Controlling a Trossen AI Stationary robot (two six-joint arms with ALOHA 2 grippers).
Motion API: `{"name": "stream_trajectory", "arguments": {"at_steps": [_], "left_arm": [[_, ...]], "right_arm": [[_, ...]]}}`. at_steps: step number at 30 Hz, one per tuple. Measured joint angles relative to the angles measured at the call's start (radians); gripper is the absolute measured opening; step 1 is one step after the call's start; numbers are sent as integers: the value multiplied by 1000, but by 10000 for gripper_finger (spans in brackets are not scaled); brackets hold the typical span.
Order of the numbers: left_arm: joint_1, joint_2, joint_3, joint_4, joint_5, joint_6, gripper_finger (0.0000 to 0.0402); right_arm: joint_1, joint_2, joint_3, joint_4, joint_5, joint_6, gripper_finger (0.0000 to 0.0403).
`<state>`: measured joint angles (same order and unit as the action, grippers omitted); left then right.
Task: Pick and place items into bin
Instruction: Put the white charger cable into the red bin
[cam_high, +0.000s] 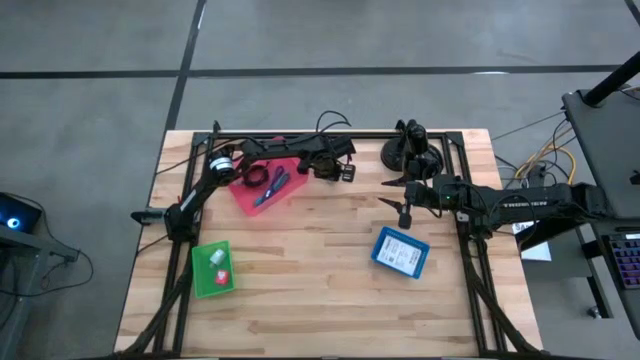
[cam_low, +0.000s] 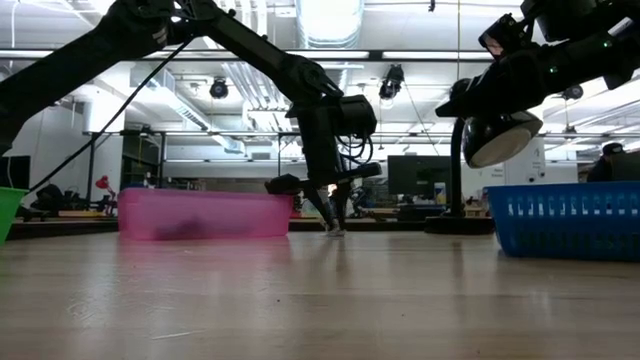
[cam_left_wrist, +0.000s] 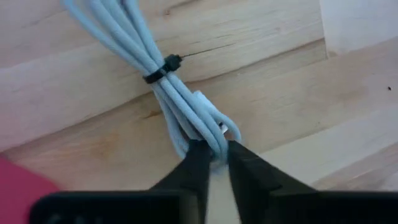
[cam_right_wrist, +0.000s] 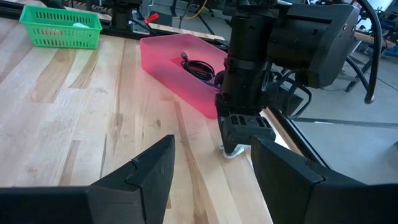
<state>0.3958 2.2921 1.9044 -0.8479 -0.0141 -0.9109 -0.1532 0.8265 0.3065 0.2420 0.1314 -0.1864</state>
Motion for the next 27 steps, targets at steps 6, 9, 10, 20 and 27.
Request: {"name": "stream_trajectory", "arguments": {"at_steps": [6, 9, 10, 20, 27], "left_arm": [[1, 0, 0, -2, 14, 31, 13], [1, 0, 0, -5, 32, 52, 9], [-1, 0, 0, -7, 39, 59, 7], [-7, -52, 0, -4, 86, 106, 4], [-19, -99, 0, -13, 83, 124, 3]], "right_arm": [[0, 0, 0, 0, 0, 0, 199], [0, 0, 0, 0, 0, 0, 199], [0, 0, 0, -1, 0, 0, 199], [0, 0, 0, -2, 0, -1, 199], [0, 0, 0, -3, 0, -1, 199]]}}
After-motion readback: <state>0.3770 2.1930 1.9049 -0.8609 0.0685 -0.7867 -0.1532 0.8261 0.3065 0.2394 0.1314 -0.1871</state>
